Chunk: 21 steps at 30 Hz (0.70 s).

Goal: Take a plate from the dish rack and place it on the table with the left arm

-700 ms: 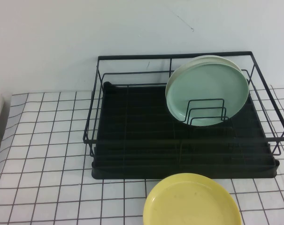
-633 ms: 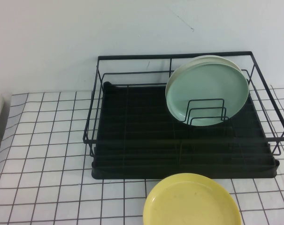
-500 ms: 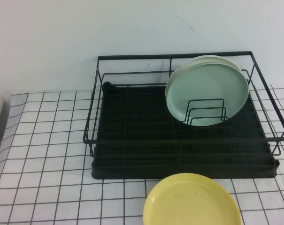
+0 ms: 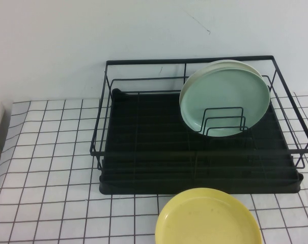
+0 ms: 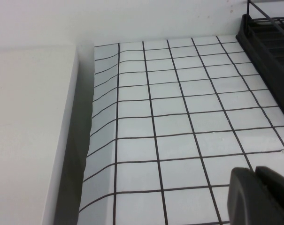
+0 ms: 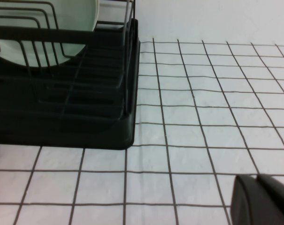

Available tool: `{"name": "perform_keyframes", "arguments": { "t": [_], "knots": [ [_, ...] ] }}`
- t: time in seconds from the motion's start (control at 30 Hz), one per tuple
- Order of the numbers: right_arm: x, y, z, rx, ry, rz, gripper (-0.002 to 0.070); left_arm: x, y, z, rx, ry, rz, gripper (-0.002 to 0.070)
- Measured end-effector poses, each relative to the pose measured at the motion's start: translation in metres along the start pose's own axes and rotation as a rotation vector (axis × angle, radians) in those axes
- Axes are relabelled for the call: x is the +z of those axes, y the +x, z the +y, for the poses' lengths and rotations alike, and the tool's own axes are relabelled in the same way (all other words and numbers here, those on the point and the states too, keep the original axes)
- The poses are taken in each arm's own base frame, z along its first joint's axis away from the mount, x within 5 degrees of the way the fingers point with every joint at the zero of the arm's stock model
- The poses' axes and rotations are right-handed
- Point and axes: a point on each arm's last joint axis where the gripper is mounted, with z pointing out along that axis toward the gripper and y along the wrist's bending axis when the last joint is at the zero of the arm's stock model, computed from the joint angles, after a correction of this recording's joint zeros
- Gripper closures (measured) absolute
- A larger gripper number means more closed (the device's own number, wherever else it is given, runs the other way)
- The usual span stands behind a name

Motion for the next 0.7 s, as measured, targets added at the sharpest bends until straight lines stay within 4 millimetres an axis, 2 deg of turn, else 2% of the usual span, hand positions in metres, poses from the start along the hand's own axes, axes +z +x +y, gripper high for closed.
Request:
{"name": "perform_keyframes", "arguments": {
  "t": [0.47,0.7],
  "knots": [
    [0.0,0.0,0.0,0.0,0.0,0.0,0.0678,0.0,-0.0003,0.0,0.002,0.0,-0.004,0.0678],
    [0.0,0.0,0.0,0.0,0.0,0.0,0.0678,0.0001,-0.002,-0.0025,-0.083,0.028,-0.025,0.0678]
  ]
}}
